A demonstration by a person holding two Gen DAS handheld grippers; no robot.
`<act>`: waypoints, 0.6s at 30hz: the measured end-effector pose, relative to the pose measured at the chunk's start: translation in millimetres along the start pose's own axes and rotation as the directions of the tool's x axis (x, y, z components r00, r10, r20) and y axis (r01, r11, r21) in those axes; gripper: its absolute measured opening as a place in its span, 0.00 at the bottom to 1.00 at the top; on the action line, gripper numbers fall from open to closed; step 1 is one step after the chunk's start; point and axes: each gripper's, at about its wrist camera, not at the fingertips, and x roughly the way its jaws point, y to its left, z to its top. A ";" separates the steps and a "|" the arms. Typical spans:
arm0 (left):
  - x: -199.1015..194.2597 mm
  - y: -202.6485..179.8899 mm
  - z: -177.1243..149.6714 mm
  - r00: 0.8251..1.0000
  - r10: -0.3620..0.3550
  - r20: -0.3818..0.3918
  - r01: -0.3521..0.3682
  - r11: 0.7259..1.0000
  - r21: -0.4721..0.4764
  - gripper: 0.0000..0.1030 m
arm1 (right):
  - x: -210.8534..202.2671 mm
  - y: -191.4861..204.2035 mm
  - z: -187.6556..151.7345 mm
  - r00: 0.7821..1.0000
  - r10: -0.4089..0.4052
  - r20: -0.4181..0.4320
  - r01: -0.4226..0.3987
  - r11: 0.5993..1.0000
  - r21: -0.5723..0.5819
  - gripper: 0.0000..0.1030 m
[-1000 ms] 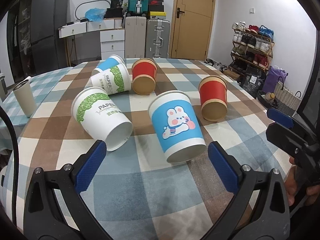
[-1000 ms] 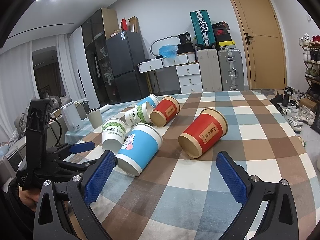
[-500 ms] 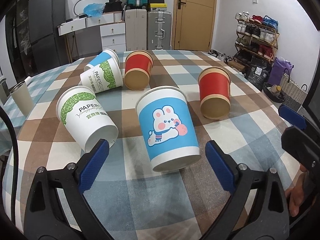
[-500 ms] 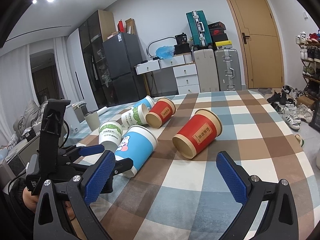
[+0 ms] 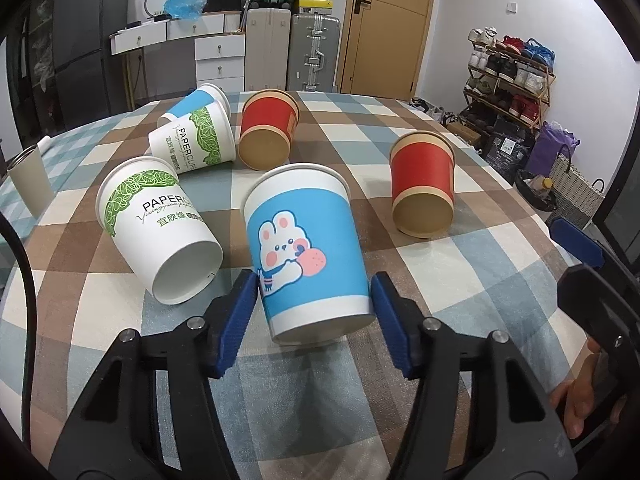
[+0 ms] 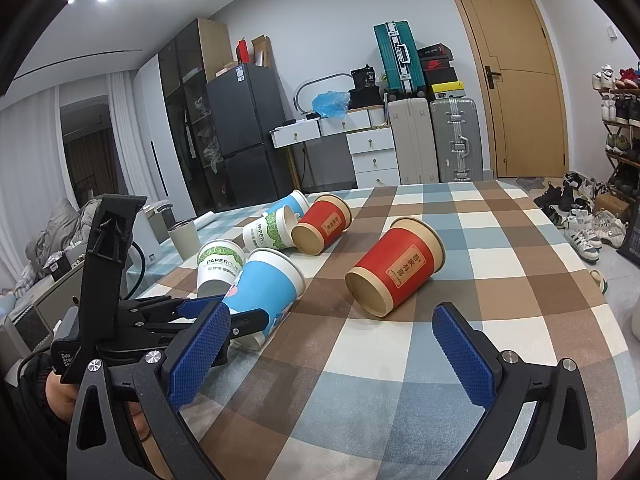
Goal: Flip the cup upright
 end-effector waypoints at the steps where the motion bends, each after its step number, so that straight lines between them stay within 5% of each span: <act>1: -0.6 0.4 -0.3 1.000 -0.001 0.003 0.001 1.000 -0.003 0.54 | -0.2 -0.1 0.1 1.000 0.000 0.000 0.000 1.000 0.000 1.00; 18: -28.5 14.4 -10.0 0.998 -0.004 0.063 0.005 1.000 -0.023 0.53 | 2.1 4.7 -0.5 1.000 0.006 0.000 -0.006 1.000 -0.021 1.00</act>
